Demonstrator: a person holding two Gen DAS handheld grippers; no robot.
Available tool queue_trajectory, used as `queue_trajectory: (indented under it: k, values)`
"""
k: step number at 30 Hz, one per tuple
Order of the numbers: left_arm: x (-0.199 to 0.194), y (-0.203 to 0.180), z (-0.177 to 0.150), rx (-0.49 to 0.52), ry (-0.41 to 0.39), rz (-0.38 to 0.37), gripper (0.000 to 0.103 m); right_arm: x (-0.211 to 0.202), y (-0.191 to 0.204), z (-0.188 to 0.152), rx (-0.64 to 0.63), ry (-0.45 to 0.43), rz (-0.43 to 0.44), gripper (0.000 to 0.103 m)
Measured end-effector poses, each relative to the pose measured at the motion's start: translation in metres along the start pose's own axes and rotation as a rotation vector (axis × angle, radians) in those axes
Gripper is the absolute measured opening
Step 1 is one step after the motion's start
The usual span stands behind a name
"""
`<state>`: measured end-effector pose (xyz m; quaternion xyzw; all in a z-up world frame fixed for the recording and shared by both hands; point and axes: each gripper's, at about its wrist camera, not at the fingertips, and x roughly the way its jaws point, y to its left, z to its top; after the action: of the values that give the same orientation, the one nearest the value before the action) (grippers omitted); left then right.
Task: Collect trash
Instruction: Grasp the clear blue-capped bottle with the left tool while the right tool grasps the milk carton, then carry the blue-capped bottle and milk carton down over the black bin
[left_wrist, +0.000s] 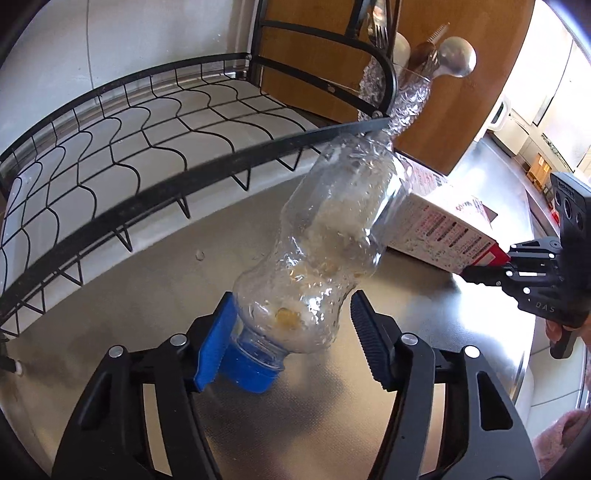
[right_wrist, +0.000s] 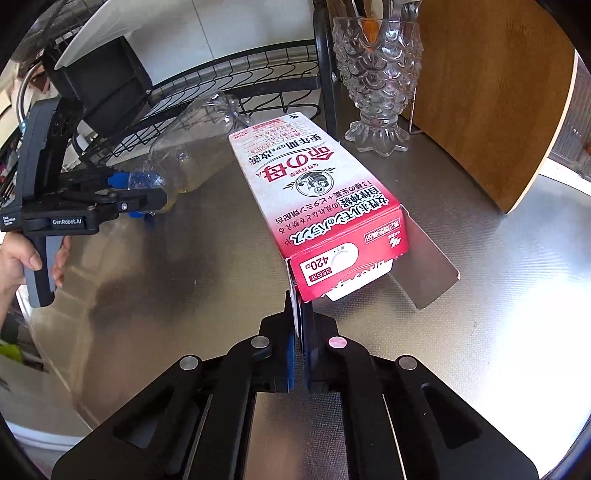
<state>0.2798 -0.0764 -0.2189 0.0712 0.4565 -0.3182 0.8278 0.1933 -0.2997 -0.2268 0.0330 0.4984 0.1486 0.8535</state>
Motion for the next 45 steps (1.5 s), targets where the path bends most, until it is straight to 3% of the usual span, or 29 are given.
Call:
queue_trajectory:
  k: [10, 14, 16, 25, 36, 45]
  values:
    - [0.007, -0.023, -0.002, 0.041, 0.014, -0.048, 0.067, -0.007, -0.003, -0.003, 0.010, -0.007, -0.022, 0.004]
    - [0.013, -0.029, 0.000, 0.042, 0.029, -0.046, 0.064, -0.008, 0.002, -0.003, -0.005, -0.013, -0.023, 0.003]
    - [0.016, -0.033, 0.000, 0.046, 0.038, -0.043, 0.056, -0.008, 0.003, -0.004, -0.010, -0.013, -0.026, 0.002]
    - [0.004, -0.039, -0.009, 0.033, 0.015, -0.001, 0.056, -0.016, 0.010, -0.009, -0.018, -0.041, -0.038, 0.002]
    - [-0.043, -0.053, -0.033, -0.003, -0.025, 0.072, 0.055, -0.041, 0.034, -0.017, -0.055, -0.061, -0.045, 0.002]
    - [-0.105, -0.068, -0.079, -0.069, -0.067, 0.131, 0.055, -0.073, 0.066, -0.037, -0.076, -0.085, -0.020, 0.002]
